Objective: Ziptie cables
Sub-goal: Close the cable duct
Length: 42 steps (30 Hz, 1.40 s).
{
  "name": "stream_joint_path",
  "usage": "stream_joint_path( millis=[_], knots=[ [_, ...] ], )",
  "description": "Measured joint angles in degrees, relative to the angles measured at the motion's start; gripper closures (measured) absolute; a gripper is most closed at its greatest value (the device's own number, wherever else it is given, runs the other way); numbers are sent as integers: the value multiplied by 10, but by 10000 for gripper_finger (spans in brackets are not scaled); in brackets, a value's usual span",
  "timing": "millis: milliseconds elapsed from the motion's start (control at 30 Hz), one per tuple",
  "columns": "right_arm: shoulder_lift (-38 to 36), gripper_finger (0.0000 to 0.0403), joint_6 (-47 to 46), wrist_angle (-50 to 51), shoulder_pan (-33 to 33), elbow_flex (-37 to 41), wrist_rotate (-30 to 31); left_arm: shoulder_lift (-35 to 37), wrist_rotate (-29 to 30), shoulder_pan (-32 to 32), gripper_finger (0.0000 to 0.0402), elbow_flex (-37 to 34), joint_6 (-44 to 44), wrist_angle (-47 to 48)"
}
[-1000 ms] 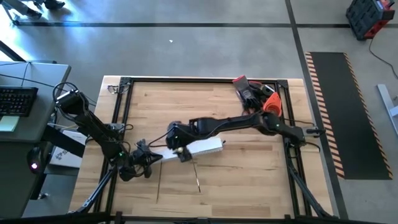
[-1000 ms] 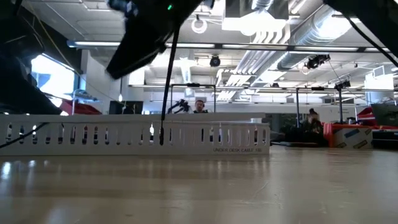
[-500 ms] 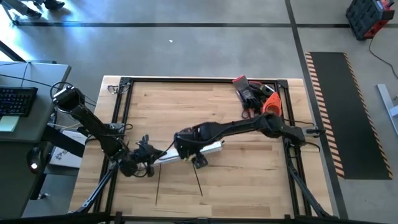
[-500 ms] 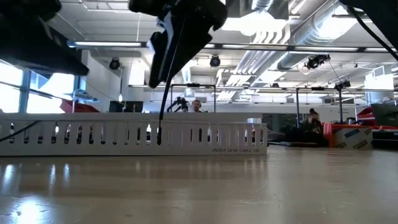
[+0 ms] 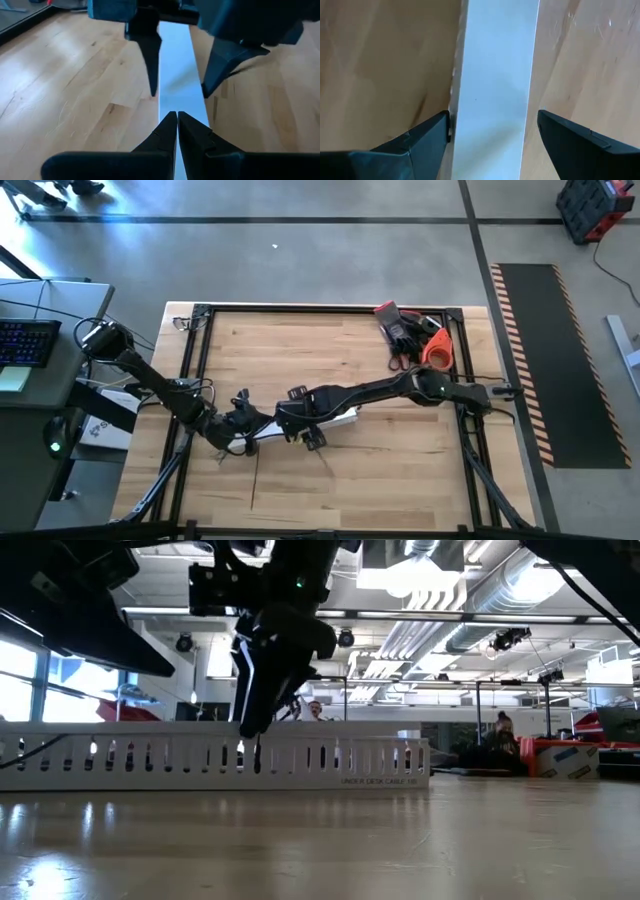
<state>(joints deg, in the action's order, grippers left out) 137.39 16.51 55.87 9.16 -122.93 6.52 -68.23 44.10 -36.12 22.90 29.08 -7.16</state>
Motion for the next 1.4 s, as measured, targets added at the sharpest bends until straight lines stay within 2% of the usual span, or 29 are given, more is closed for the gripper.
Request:
stream_joint_path(
  millis=[633,733,867,967,1067,1200,1400],
  knots=[
    [14,119,16,22,-2,0,-28,0,-2,2,402,1,-8,-4],
    [14,137,19,23,0,0,-25,1,-3,2,402,1,-8,-6],
    [14,182,26,24,3,0,-21,1,-7,3,402,1,-13,-19],
    [14,206,31,22,6,0,-20,-5,-40,12,402,1,-38,-63],
    [12,209,33,18,8,-1,-17,-32,-87,30,402,1,-65,-125],
    [13,194,30,12,8,-1,-20,-95,-135,56,402,2,-82,-204],
    [13,188,38,13,10,-1,-26,-174,-153,77,402,2,-53,-236]
  ],
)
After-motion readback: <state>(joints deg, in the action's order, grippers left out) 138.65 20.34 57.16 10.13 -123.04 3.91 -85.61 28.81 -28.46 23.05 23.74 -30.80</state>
